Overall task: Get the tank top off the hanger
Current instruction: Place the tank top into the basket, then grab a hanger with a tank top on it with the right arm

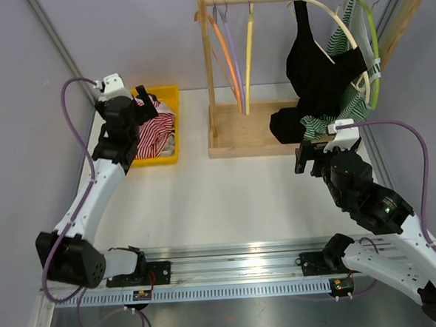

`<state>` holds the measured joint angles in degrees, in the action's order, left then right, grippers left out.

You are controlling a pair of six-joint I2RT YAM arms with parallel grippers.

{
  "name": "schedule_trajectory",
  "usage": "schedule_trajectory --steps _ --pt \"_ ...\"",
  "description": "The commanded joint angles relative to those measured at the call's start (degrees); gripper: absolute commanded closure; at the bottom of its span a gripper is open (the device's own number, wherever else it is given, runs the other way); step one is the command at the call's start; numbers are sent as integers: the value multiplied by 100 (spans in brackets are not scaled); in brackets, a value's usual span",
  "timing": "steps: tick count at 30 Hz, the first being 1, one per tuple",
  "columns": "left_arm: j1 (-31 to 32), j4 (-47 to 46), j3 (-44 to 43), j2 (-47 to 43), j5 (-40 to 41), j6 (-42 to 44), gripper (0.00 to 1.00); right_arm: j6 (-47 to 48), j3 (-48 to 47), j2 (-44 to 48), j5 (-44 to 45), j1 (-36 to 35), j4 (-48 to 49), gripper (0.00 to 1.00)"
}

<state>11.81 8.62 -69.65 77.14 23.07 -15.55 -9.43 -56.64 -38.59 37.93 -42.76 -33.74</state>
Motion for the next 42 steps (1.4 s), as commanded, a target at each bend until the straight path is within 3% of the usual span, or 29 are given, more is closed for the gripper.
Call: schedule_trajectory --steps 1,10,14,21,34,42 --pt "452 -519 512 -786 110 26 1 -59 -312 -306 -172 -30 -203 0" --pt "1701 -493 1629 -2203 172 9 1 81 -918 -1510 -900 180 7 0" --pt "1921 -370 1893 -2423 137 -88 1 362 -1445 -2090 -1917 1196 279 1" --pt "1974 -186 2245 -2660 198 -106 1 908 -3044 -3302 -2299 1902 359 1" --pt "1983 -168 2509 -2705 145 -115 1 1725 -5268 -4578 -2720 2535 429 1" --pt "1983 -115 2535 -2687 189 -97 1 2165 -7157 -5404 -3344 3291 -203 1"
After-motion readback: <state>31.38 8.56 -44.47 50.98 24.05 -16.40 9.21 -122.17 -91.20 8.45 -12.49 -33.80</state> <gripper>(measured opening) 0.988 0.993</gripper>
